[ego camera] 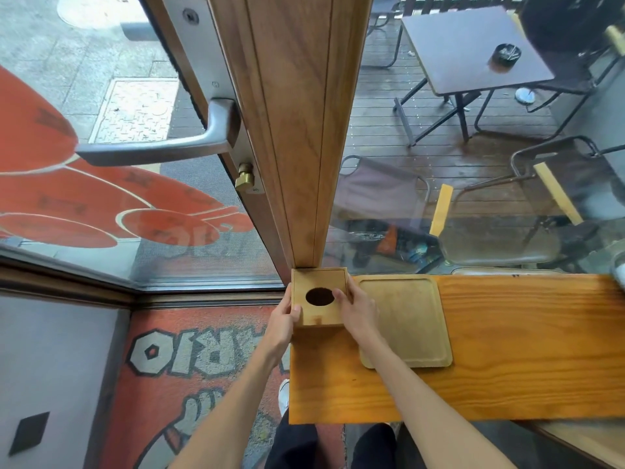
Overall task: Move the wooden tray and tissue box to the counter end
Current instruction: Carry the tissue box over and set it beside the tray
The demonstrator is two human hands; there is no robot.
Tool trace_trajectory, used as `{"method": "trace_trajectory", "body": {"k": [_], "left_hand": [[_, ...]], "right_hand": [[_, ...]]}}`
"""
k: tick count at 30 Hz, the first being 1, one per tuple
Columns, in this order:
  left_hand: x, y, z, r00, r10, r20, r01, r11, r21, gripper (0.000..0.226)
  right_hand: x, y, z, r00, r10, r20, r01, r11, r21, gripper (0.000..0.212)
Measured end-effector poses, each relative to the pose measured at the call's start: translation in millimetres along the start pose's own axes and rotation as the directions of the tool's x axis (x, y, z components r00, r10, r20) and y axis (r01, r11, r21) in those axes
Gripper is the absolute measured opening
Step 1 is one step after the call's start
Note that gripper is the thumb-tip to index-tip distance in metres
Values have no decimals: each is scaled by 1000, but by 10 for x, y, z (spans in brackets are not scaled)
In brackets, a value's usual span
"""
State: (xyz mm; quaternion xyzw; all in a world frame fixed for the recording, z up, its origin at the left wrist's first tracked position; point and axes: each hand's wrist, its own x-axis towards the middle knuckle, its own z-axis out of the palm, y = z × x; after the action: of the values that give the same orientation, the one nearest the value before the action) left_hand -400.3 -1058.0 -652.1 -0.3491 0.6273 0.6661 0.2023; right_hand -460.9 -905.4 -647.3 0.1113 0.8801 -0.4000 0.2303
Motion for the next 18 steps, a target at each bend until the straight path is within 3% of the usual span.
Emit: {"method": "trace_trajectory", "body": {"k": [6,18], "left_hand": [[20,51,21,1000,29,-6,-28,997,78,64],[-84,236,154,995,-7,-97,14,997,72,68]], "right_hand": [[38,-69,-43,997,19,74,-17,999,-28,59],[23,-71,-161,989,46,140,-51,998,29,59]]}}
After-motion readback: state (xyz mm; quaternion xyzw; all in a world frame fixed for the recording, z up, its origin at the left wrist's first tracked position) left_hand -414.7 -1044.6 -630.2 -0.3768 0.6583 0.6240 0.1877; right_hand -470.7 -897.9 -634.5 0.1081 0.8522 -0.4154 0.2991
